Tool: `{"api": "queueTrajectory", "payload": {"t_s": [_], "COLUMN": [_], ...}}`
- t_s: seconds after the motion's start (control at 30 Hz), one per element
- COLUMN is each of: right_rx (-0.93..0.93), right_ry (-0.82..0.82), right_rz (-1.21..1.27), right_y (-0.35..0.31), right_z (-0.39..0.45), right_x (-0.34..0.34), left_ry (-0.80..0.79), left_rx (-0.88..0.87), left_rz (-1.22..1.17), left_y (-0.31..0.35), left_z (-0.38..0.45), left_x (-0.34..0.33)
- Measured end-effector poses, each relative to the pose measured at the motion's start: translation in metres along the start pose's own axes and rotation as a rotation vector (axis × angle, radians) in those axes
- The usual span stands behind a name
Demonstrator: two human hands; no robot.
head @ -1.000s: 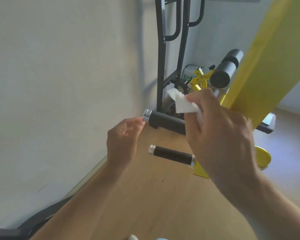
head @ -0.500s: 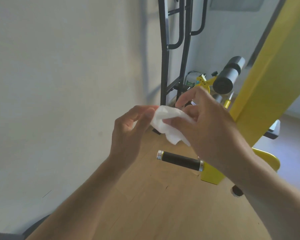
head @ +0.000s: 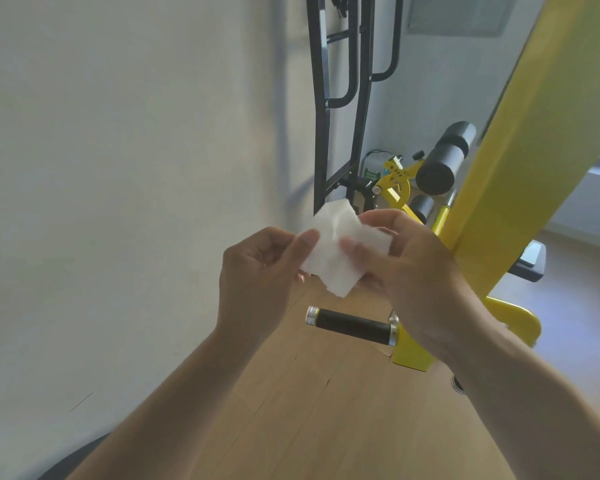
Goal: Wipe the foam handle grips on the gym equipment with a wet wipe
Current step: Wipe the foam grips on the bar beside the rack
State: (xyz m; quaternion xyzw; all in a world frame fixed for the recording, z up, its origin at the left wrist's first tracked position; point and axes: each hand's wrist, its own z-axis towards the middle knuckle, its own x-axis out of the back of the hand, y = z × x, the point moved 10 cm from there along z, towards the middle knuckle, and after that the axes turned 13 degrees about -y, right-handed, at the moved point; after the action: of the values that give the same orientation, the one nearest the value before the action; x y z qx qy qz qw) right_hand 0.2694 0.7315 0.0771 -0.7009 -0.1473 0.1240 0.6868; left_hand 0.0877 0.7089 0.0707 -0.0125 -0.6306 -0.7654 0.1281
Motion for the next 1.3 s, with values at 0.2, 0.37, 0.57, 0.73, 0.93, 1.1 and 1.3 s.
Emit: {"api": "queueTrajectory", "payload": {"t_s": [0.2, 0.37, 0.57, 0.73, 0.93, 1.1, 1.3], "right_rx": [0.127, 0.387, 0.364, 0.188, 0.183, -0.057, 0.016], "right_ry": [0.279, 0.385, 0.205, 0.022, -0.059, 0.056, 0.089], "right_rz": [-0.983, -1.174, -1.218, -1.354, -1.355, -1.84, -1.796], "right_y": [-0.043, -0.053, -0.023, 0.0, -0.007, -0.004, 0.002], "right_z": [0.01, -0.011, -0.019, 0.012, 0.031, 0.005, 0.011], "right_x": [0.002, -0.016, -0.03, -0.037, -0.055, -0.023, -0.024], "left_ry": [-0.106, -0.059, -0.074, 0.096, -0.059, -0.226, -0.246], "left_rx": [0.075, 0.094, 0.081, 0.012, 0.036, -0.026, 0.007], "left_rz": [0.197, 0.239, 0.219, 0.211, 0.077, 0.119, 0.036], "left_y": [-0.013, -0.023, -0.025, -0.025, -0.035, -0.029, -0.029], "left_z": [0.003, -0.001, 0.0, 0.0, 0.02, 0.022, 0.017], "left_x": [-0.022, -0.03, -0.029, 0.007, -0.004, -0.028, -0.04]}}
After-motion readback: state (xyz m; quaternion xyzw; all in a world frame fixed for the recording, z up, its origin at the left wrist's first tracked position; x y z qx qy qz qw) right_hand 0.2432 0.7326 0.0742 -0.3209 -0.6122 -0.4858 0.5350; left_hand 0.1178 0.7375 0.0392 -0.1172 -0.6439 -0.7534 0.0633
